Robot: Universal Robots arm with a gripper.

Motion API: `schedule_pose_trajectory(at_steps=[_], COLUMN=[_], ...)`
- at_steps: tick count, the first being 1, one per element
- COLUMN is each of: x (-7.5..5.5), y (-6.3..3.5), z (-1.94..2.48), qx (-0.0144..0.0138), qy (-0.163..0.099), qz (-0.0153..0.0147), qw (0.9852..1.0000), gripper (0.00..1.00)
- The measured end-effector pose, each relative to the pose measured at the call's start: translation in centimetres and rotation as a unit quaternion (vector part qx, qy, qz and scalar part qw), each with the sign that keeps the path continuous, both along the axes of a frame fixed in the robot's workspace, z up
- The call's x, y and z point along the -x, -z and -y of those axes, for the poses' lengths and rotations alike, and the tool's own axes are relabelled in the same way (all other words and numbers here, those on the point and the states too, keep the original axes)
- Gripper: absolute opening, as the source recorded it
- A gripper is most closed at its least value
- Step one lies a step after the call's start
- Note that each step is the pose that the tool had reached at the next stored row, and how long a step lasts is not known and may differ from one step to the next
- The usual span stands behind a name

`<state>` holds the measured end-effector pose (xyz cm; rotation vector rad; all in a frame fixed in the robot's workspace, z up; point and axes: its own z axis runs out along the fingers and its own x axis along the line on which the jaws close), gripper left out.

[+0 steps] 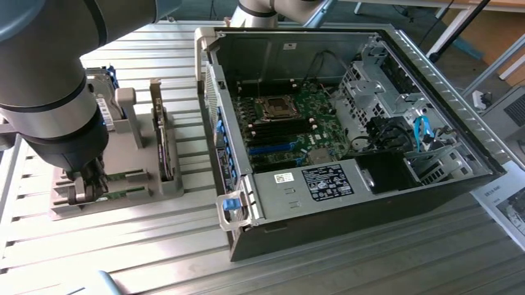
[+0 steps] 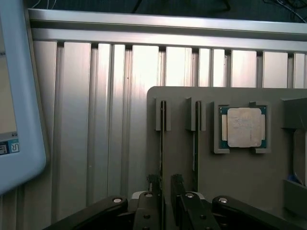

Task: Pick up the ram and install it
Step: 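Pick up the ram and move it above insertion slot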

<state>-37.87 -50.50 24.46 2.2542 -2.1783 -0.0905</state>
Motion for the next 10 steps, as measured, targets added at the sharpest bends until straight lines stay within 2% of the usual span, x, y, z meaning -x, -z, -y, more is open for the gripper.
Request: schedule_pose_trajectory(at_steps=[10], x=[-0.92], y=[0.01], z=[0.05], qx=[-0.0001], qy=[0.0], qz=[0.0001], qw=[1.0], gripper=[0.24])
